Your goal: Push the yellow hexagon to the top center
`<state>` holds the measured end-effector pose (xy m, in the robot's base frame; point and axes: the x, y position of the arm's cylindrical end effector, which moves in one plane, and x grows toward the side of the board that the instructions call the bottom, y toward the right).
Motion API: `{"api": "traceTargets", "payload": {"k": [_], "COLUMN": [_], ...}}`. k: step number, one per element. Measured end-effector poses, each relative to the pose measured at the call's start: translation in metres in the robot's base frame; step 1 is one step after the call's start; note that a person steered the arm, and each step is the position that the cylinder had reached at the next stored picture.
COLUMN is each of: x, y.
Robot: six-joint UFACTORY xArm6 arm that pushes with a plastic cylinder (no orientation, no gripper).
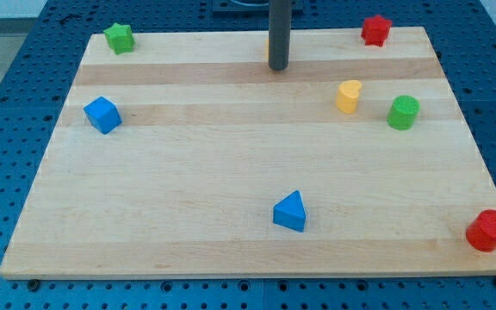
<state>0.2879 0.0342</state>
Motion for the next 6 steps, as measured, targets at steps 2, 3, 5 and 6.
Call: {"api": "traceTargets", "payload": {"k": [2, 3, 5, 6], "x": [-0.011, -0.03, -0.041, -0.037], "y": [0.019, 0.017, -0.004, -0.004]}}
